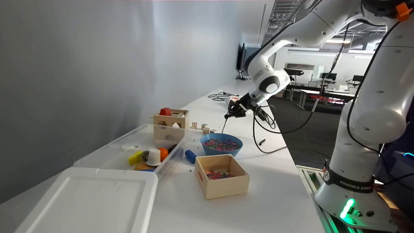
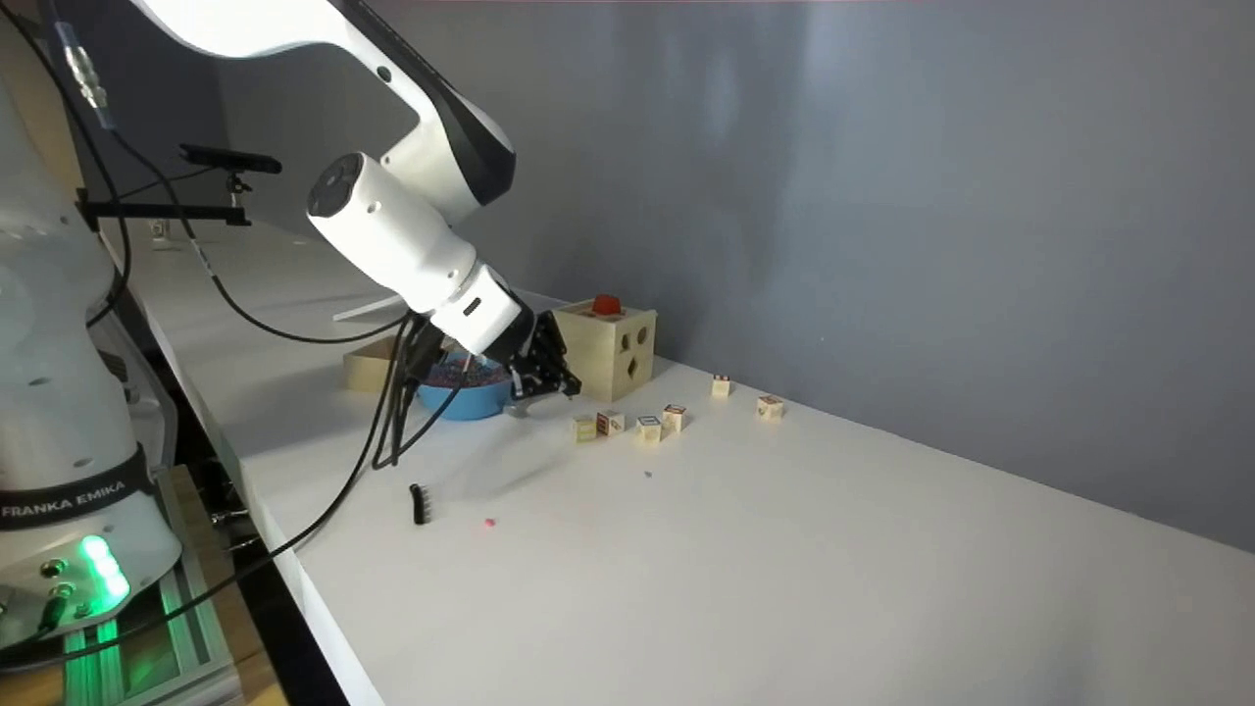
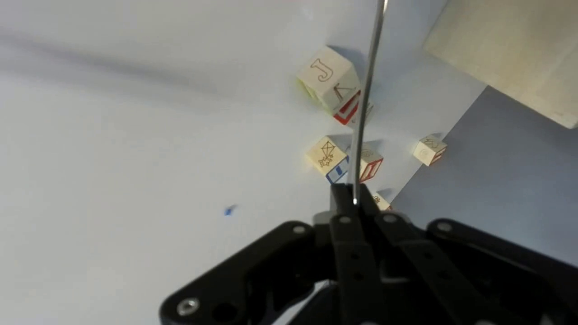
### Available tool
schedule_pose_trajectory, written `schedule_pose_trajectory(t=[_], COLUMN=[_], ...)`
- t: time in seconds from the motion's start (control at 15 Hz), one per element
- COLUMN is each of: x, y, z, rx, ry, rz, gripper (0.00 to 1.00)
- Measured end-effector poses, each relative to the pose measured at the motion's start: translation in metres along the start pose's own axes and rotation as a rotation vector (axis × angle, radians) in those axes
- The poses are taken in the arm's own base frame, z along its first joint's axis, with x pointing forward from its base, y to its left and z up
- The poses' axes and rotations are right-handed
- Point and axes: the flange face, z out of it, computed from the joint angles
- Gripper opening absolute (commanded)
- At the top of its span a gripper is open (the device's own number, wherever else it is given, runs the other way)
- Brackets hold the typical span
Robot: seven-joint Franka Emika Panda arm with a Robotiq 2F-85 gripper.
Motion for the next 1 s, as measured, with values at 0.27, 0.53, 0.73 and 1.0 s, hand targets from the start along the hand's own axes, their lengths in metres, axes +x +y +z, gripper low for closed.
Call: schedule_pose_trajectory(t=[0.27,0.53,0.73,1.0], x=[0.024,0.046,0.043,0.021], y=[-0.005,-0.014,-0.019,-0.032], z=[-0.035,-0.076,-0.09,-0.093], rx=[0.059,0.105,0.123,0.148], ry=[0.07,0.179,0.208,0.191], rz=[-0.055,-0.16,-0.258,-0.41], gripper=[0.01,0.01,0.01,0.01])
